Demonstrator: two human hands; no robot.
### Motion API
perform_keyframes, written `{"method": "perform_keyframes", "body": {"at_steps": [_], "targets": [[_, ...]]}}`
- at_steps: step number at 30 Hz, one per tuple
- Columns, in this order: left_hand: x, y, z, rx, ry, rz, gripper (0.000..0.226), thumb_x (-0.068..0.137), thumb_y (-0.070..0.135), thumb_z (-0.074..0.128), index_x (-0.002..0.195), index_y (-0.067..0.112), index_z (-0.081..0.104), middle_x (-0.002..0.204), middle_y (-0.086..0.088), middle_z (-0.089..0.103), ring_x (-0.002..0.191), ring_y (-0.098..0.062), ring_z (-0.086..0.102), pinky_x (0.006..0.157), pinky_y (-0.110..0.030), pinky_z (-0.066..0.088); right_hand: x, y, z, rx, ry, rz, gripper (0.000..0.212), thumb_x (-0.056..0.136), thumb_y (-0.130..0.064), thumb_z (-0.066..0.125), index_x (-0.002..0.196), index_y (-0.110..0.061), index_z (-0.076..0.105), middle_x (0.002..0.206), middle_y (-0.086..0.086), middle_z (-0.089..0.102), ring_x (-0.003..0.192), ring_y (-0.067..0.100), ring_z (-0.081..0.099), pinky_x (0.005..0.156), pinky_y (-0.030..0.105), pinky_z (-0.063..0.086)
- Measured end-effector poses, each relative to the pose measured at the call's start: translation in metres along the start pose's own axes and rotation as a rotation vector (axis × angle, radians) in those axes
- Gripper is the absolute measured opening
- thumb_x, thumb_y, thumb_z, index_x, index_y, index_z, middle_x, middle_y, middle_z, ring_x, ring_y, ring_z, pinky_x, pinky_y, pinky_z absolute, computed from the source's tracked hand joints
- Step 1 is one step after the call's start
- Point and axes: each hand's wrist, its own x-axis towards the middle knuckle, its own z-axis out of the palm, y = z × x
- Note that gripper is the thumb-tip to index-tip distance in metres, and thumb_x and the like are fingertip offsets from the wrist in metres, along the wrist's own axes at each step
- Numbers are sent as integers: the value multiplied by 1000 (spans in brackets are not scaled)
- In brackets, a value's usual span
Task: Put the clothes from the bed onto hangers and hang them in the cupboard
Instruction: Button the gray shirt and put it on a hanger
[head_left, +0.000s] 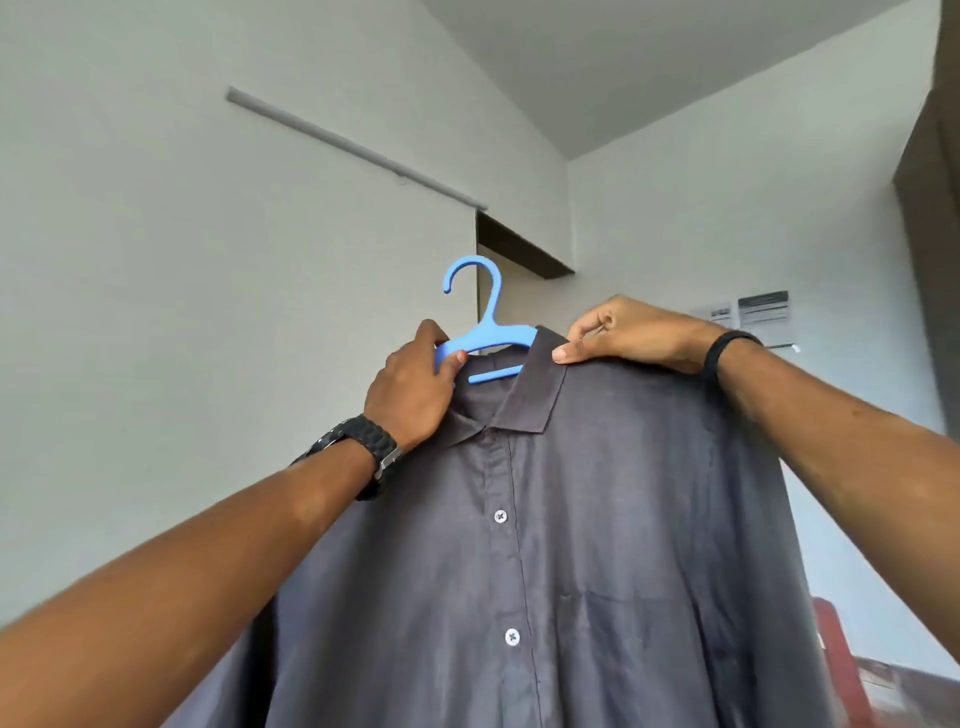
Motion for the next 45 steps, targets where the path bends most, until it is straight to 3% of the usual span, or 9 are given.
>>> {"method": "perform_keyframes", "body": {"at_steps": [6,8,17,21,29,32,34,36,45], "targets": [[79,54,154,-223,-105,-3,15,97,33,45,100,18,44,91,-9,61,89,-31,62,78,-46,48,22,79,-138,15,-231,469,35,73,-19,79,99,-1,65,96,16,67,76,23,66,69,30,56],[116,89,186,-260,-163,11,14,97,31,45,98,17,44,88,-9,61,88,-33,59,75,-44,46,25,82,-191,42,-255,598,20,80,-11,69,96,1,65,90,13,71,72,20,70,64,28,58],[290,278,231,-522,-449,141,12,97,28,49,91,19,45,64,8,51,78,-23,65,70,-34,45,5,37,-431,35,-139,940,31,75,-6,74,105,3,69,105,18,70,89,24,71,88,38,56],[344,344,234,-546,-520,229,15,96,29,51,94,15,48,74,3,47,66,-16,50,59,-29,33,-29,6,-492,-31,9,1018,29,85,-7,60,110,5,65,109,20,68,89,24,70,81,33,58],[376,483,285,-427,-341,472,22,96,23,52,105,4,57,111,-13,46,103,-30,48,86,-39,43,-103,-11,-584,-226,255,1053,22,82,-28,66,90,-9,73,99,14,72,84,25,68,90,39,52],[370,557,317,-254,-187,582,27,98,23,47,115,2,54,120,-14,45,108,-32,46,77,-41,43,-153,9,-632,-278,294,1062,17,86,-25,66,89,-9,70,94,13,71,78,22,68,80,35,54],[359,602,340,-196,-129,600,30,99,24,45,121,4,51,123,-12,43,107,-31,47,67,-38,39,-187,24,-663,-257,273,1092,21,84,-20,67,98,-5,69,104,16,71,89,27,68,88,39,53],[350,650,362,-114,-98,633,26,100,22,41,120,7,50,124,-11,45,103,-30,51,62,-34,35,-220,38,-696,-252,288,1110,27,81,-19,68,102,-1,69,109,19,69,93,29,67,94,43,51],[343,824,448,42,-191,570,26,95,3,32,119,1,43,110,-9,65,98,-28,65,66,-32,34,-304,102,-828,-314,377,979,28,82,-21,72,98,1,63,94,16,66,78,22,63,69,28,52]]}}
